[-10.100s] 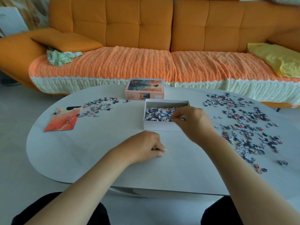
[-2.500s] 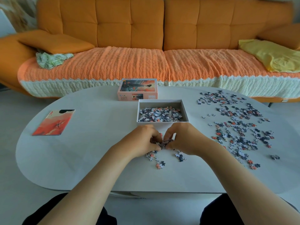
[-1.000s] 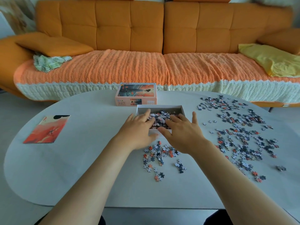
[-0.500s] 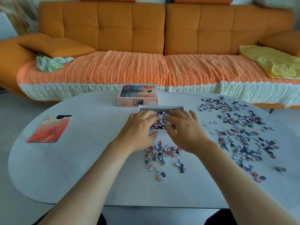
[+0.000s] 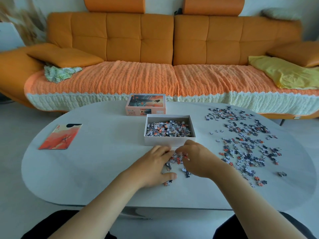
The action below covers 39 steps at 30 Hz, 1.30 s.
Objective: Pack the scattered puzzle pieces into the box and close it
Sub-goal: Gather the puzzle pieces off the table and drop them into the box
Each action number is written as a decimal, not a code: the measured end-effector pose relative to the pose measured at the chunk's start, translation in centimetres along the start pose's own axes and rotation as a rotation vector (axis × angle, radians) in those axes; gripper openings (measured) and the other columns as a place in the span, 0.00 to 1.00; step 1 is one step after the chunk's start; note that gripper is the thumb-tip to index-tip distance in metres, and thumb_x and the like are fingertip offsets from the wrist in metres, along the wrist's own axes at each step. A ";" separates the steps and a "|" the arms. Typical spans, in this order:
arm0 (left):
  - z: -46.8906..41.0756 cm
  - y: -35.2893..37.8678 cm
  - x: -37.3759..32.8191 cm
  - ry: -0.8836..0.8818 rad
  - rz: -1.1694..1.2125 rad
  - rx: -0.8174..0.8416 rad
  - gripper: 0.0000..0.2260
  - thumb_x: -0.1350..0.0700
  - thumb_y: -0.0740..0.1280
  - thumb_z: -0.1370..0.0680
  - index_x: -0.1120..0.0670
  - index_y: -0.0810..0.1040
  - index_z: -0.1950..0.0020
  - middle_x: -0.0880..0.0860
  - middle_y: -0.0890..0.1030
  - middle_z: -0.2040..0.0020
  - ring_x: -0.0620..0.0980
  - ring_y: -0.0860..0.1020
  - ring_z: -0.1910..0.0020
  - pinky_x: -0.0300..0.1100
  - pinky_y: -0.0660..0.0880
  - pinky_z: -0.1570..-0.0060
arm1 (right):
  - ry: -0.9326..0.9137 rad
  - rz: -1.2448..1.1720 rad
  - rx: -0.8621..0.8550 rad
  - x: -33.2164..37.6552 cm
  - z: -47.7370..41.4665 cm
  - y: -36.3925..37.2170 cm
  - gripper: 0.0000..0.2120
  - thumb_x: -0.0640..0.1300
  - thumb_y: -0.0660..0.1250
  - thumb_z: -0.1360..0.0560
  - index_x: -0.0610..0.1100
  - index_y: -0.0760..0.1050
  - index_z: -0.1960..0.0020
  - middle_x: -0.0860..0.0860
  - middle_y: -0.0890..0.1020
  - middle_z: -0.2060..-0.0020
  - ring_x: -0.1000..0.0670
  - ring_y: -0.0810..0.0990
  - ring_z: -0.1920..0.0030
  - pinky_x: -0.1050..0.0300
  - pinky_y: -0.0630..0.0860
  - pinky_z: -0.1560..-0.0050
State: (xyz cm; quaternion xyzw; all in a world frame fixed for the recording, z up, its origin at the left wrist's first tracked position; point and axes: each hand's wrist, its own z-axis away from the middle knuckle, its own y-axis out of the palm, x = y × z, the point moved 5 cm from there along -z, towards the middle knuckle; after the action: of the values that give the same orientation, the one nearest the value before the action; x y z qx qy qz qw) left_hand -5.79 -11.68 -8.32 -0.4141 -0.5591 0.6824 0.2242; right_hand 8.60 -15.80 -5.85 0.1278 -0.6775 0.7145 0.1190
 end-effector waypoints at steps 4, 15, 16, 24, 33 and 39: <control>0.7 -0.4 -0.1 0.012 0.105 -0.022 0.37 0.34 0.67 0.28 0.44 0.60 0.23 0.42 0.61 0.27 0.41 0.55 0.26 0.42 0.60 0.28 | 0.004 -0.120 0.031 -0.2 1.1 -0.8 0.17 0.41 0.61 0.24 0.54 0.78 0.39 0.57 0.75 0.52 0.55 0.76 0.53 0.63 0.72 0.48; 1.8 -0.4 1.5 -0.046 0.052 -0.079 0.39 0.27 0.63 0.31 0.45 0.62 0.24 0.42 0.64 0.31 0.43 0.58 0.30 0.47 0.61 0.29 | 0.060 -0.112 0.016 -0.2 1.7 -0.3 0.17 0.46 0.73 0.28 0.51 0.80 0.40 0.56 0.79 0.54 0.56 0.76 0.56 0.72 0.70 0.58; 1.7 -0.5 1.3 -0.049 0.061 -0.091 0.39 0.28 0.63 0.30 0.45 0.62 0.24 0.42 0.65 0.31 0.42 0.59 0.31 0.46 0.62 0.29 | 0.062 -0.120 0.004 0.1 1.5 -0.1 0.17 0.46 0.73 0.27 0.50 0.79 0.39 0.55 0.80 0.53 0.55 0.76 0.55 0.70 0.71 0.55; 1.1 -0.2 -0.2 -0.079 -0.048 0.024 0.46 0.26 0.62 0.31 0.47 0.53 0.21 0.45 0.58 0.26 0.47 0.55 0.27 0.48 0.59 0.28 | 0.094 -0.082 0.140 0.1 1.2 -0.2 0.27 0.52 0.70 0.28 0.51 0.69 0.30 0.52 0.73 0.40 0.54 0.74 0.48 0.61 0.71 0.47; 0.6 -1.8 1.5 -0.134 0.095 0.018 0.45 0.29 0.65 0.30 0.47 0.53 0.21 0.45 0.59 0.27 0.47 0.56 0.27 0.49 0.62 0.29 | 0.097 -0.098 0.107 0.2 0.9 -0.4 0.24 0.48 0.66 0.26 0.49 0.71 0.30 0.50 0.74 0.41 0.51 0.76 0.47 0.57 0.74 0.44; 1.1 -1.8 2.4 -0.094 -0.029 0.006 0.37 0.34 0.67 0.28 0.50 0.63 0.24 0.48 0.66 0.37 0.48 0.63 0.35 0.47 0.68 0.36 | 0.124 -0.027 0.123 1.2 0.6 0.8 0.39 0.66 0.74 0.37 0.52 0.70 0.31 0.52 0.69 0.42 0.50 0.74 0.45 0.55 0.74 0.45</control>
State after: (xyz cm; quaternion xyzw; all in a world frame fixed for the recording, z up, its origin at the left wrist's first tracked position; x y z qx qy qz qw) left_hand -8.31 -10.01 -7.31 -0.3727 -0.5728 0.6996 0.2086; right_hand 7.26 -16.47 -6.15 0.0993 -0.6219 0.7596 0.1623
